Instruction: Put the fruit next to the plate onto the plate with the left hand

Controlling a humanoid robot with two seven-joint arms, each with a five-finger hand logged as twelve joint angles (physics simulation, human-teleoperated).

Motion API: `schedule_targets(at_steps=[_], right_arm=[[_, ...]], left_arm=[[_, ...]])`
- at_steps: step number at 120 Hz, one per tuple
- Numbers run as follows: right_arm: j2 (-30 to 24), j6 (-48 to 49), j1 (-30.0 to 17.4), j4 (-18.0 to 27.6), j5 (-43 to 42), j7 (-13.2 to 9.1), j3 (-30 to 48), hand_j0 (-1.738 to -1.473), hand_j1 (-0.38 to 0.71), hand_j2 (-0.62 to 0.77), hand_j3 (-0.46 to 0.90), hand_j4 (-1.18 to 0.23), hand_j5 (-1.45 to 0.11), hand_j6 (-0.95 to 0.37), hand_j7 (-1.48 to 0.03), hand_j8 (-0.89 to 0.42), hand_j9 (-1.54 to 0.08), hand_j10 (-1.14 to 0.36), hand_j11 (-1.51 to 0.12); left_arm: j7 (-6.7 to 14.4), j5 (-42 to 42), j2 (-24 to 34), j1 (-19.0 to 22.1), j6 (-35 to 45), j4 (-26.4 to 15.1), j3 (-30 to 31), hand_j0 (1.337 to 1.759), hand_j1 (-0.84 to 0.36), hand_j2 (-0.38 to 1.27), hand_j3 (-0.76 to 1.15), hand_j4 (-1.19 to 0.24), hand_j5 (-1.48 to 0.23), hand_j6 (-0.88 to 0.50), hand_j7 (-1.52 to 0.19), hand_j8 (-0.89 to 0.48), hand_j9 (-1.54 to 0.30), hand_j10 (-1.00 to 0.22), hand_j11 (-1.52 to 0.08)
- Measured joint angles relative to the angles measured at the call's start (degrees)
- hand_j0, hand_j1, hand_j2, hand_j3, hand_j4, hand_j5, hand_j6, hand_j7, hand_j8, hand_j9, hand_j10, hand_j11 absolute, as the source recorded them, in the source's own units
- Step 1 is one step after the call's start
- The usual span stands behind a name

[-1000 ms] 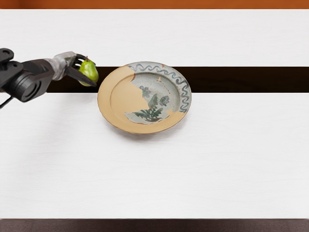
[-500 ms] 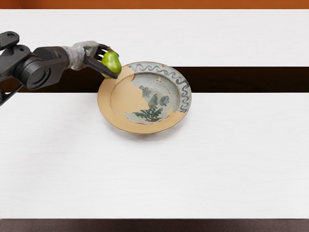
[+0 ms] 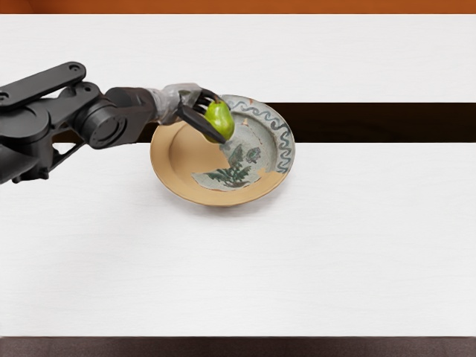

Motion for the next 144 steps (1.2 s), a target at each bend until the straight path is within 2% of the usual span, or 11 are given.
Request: schedule_targets(at_steps=[19, 29, 39, 61, 91, 104, 110, 129, 137, 144], right_arm=[[0.00, 0.00, 0.00, 0.00, 0.00, 0.00, 0.00, -1.658, -0.34, 0.00, 0.00, -0.01, -0.01, -0.01, -0.01, -0.01, -0.01, -0.01, -0.01], [0.00, 0.00, 0.00, 0.00, 0.00, 0.00, 0.00, -1.658, -0.34, 0.00, 0.00, -0.01, -0.01, -0.01, -0.01, -0.01, -0.01, -0.01, -0.01], [0.00, 0.00, 0.00, 0.00, 0.00, 0.00, 0.00, -1.658, -0.34, 0.00, 0.00, -0.01, -0.01, -0.01, -0.01, -0.01, -0.01, -0.01, -0.01], [0.00, 0.00, 0.00, 0.00, 0.00, 0.00, 0.00, -1.658, -0.34, 0.00, 0.00, -0.01, -0.01, -0.01, -0.01, -0.01, -0.01, -0.01, -0.01], [0.00, 0.00, -0.01, 0.00, 0.00, 0.00, 0.00, -1.658, -0.34, 0.00, 0.00, -0.01, -0.01, -0.01, -0.01, -0.01, -0.01, -0.01, -0.01], [0.00, 0.00, 0.00, 0.00, 0.00, 0.00, 0.00, -1.658, -0.34, 0.00, 0.00, -0.01, -0.01, -0.01, -0.01, -0.01, -0.01, -0.01, -0.01], [0.00, 0.00, -0.01, 0.00, 0.00, 0.00, -0.01, -1.658, -0.34, 0.00, 0.00, -0.01, -0.01, -0.01, -0.01, -0.01, -0.01, -0.01, -0.01], [0.00, 0.00, 0.00, 0.00, 0.00, 0.00, 0.00, -1.658, -0.34, 0.00, 0.00, -0.01, -0.01, -0.01, -0.01, -0.01, -0.01, -0.01, -0.01], [0.00, 0.00, 0.00, 0.00, 0.00, 0.00, 0.00, -1.658, -0.34, 0.00, 0.00, -0.01, -0.01, -0.01, -0.01, -0.01, -0.01, -0.01, -0.01], [0.00, 0.00, 0.00, 0.00, 0.00, 0.00, 0.00, -1.658, -0.34, 0.00, 0.00, -0.01, -0.01, -0.01, -0.01, -0.01, -0.01, -0.01, -0.01]], left_arm=[[-0.23, -0.04, -0.61, 2.18, 0.00, 0.00, 0.05, 1.655, -0.22, 0.41, 0.00, -0.54, -0.90, -0.39, -0.91, -0.34, -0.92, -0.56, -0.89], [-0.29, -0.02, -0.87, 2.17, 0.07, 0.00, 0.11, 1.656, -0.23, 0.46, 0.00, -0.56, -0.89, -0.40, -0.89, -0.36, -0.90, -0.57, -0.88], [-0.33, 0.01, -0.88, 2.20, 0.36, 0.01, 0.30, 1.656, -0.21, 0.36, 0.00, -0.56, -0.83, -0.41, -0.83, -0.38, -0.83, -0.56, -0.82], [-0.53, 0.06, -0.88, 1.87, 1.09, 0.14, 0.38, 1.657, -0.05, 0.18, 0.00, -0.37, -0.52, -0.31, -0.52, -0.30, -0.52, -0.37, -0.52], [-0.27, 0.30, -0.24, -1.06, 0.92, 0.05, -0.04, 1.658, 0.05, 0.08, 0.00, -0.26, -0.35, -0.24, -0.35, -0.24, -0.35, -0.26, -0.34], [-0.38, 0.27, 1.24, -2.49, 0.42, -0.07, -0.96, 1.658, 0.17, 0.05, 0.00, -0.15, -0.21, -0.14, -0.21, -0.14, -0.21, -0.15, -0.21], [-0.43, 0.18, 4.58, -2.97, -1.91, -0.23, -1.41, 1.658, 0.21, 0.04, 0.00, -0.12, -0.16, -0.12, -0.16, -0.11, -0.16, -0.12, -0.16], [-0.31, -0.89, 17.60, -2.19, -18.78, -2.34, -4.86, 1.658, 0.28, 0.02, 0.00, -0.06, -0.08, -0.06, -0.08, -0.05, -0.08, -0.06, -0.08], [-0.30, -2.33, 23.62, -1.54, -22.63, -4.74, -5.94, 1.658, 0.30, 0.01, 0.00, -0.04, -0.06, -0.04, -0.06, -0.04, -0.06, -0.04, -0.06], [-0.31, -3.28, 26.05, -1.10, -24.46, -6.09, -6.63, 1.658, 0.31, 0.01, 0.00, -0.03, -0.04, -0.03, -0.04, -0.03, -0.04, -0.03, -0.04]])
